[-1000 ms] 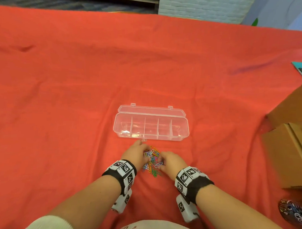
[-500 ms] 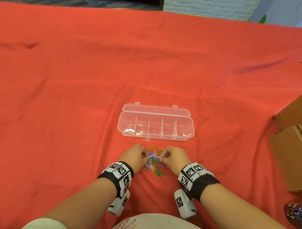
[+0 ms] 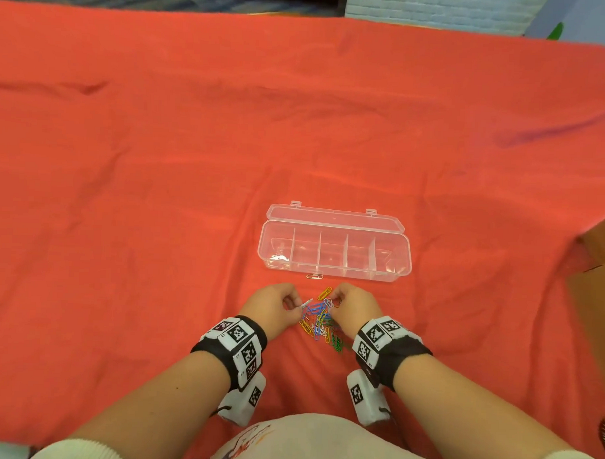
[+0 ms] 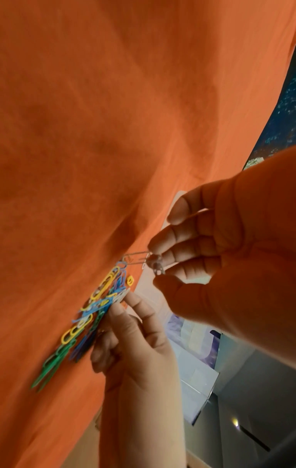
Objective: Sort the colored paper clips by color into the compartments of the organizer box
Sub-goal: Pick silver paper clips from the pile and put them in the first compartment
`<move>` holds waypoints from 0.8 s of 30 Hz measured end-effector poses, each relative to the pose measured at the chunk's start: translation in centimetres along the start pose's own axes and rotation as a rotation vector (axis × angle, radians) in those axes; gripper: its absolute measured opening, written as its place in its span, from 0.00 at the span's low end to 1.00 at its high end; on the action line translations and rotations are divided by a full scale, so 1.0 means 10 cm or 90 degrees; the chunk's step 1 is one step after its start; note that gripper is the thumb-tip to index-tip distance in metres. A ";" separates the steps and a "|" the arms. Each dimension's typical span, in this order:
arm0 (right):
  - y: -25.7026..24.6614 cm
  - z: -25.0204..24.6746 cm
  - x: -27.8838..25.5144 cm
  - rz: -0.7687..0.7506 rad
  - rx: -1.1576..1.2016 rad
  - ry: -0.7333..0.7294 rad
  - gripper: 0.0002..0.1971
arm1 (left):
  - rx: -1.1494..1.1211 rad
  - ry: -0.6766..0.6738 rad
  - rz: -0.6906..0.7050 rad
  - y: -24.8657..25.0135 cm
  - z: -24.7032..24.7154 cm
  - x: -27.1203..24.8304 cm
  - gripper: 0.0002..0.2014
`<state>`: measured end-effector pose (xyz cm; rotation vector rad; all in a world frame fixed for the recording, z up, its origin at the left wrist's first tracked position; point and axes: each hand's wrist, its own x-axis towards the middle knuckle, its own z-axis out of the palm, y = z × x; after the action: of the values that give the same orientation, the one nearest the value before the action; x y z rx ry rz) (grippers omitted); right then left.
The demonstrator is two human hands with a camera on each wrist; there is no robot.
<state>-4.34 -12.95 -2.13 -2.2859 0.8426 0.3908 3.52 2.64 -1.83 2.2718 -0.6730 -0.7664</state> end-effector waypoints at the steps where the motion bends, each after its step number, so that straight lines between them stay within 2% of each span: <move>1: -0.01 0.01 -0.01 0.003 0.003 0.004 0.09 | -0.011 -0.004 -0.003 -0.01 -0.02 0.00 0.08; 3: -0.03 0.03 -0.01 0.015 0.011 0.010 0.06 | -0.021 -0.009 -0.005 -0.04 -0.04 0.01 0.06; 6: -0.07 0.05 0.01 0.031 0.022 -0.007 0.06 | -0.024 -0.011 -0.002 -0.07 -0.07 0.02 0.11; 8: -0.10 0.05 0.02 0.042 0.027 -0.022 0.06 | -0.015 -0.013 0.002 -0.07 -0.10 0.03 0.10; 11: -0.10 0.05 0.03 0.052 0.029 -0.038 0.11 | -0.050 -0.001 -0.007 -0.08 -0.13 0.03 0.05; 13: -0.09 0.03 0.03 0.046 0.038 -0.043 0.13 | -0.085 0.009 -0.017 -0.11 -0.15 0.04 0.06; 16: -0.04 -0.02 0.01 0.039 0.066 -0.035 0.12 | -0.098 0.013 -0.027 -0.16 -0.18 0.05 0.11; 20: -0.02 -0.11 -0.02 0.034 0.142 -0.006 0.10 | -0.097 0.041 -0.005 -0.19 -0.24 0.07 0.08; 24: -0.12 -0.24 -0.06 0.016 0.191 -0.044 0.06 | -0.202 0.037 -0.026 -0.19 -0.30 0.12 0.10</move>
<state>-3.90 -13.61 0.54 -1.9759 0.8347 0.3279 6.82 4.38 -1.72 2.0150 -0.4437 -0.7649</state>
